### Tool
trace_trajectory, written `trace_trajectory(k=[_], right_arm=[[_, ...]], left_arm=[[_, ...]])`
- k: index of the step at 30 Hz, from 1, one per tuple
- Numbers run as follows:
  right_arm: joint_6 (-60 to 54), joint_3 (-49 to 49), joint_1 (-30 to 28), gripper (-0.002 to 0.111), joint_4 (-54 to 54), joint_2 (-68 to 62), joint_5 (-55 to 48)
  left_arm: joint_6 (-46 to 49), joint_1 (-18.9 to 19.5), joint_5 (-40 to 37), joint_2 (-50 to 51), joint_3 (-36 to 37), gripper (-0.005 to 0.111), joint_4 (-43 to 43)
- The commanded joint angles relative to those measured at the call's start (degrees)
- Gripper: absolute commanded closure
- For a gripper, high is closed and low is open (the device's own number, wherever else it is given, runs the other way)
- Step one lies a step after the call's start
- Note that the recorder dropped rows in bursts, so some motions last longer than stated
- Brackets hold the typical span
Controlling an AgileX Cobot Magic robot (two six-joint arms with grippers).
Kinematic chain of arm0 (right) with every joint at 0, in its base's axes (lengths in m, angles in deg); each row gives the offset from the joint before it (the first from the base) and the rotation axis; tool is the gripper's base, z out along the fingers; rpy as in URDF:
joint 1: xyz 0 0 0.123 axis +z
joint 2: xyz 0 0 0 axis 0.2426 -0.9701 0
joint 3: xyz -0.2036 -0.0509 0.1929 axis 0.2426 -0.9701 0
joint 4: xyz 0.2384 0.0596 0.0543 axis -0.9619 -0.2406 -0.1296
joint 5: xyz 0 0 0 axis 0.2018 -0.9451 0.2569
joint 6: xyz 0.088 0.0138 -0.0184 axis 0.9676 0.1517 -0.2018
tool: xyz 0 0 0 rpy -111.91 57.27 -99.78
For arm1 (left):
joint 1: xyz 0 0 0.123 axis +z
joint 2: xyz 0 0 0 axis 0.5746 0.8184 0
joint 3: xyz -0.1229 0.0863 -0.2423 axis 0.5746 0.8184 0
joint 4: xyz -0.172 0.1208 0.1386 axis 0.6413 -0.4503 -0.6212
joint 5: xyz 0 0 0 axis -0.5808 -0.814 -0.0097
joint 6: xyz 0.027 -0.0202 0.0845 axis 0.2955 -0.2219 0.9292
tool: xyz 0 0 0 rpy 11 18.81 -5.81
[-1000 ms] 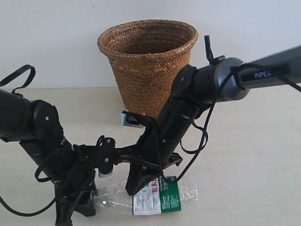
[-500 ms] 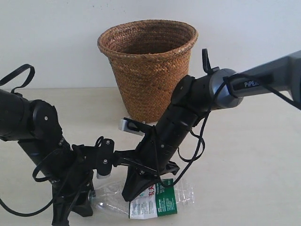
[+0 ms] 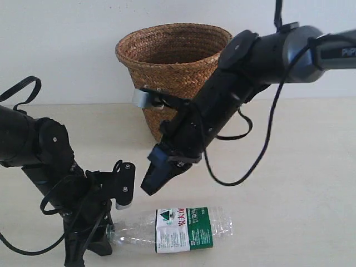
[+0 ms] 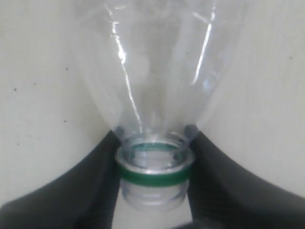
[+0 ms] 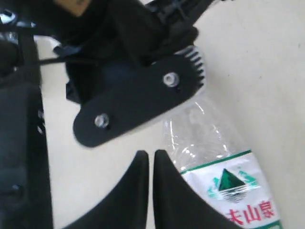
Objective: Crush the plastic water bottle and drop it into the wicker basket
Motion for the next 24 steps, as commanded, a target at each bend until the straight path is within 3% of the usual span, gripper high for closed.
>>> trace_trajectory(k=[1, 5, 9, 24], right_arm=[[-20.0, -5.8, -0.9, 0.108, 4.8, 3.9, -0.6], [-32.7, -15.4, 0.9, 0.108, -1.2, 3.7, 18.9], [-41.5, -16.3, 1.2, 0.108, -12.6, 3.6, 17.8], [-43.3, -16.4, 1.2, 0.108, -12.8, -4.9, 22.1]], left_arm=[[-0.5, 0.0, -0.1, 0.0, -0.1, 0.102, 0.1], [-0.5, 0.0, 0.4, 0.0, -0.1, 0.102, 0.1], [-0.3, 0.0, 0.4, 0.0, -0.1, 0.102, 0.1], [-0.3, 0.0, 0.4, 0.0, -0.1, 0.102, 0.1]])
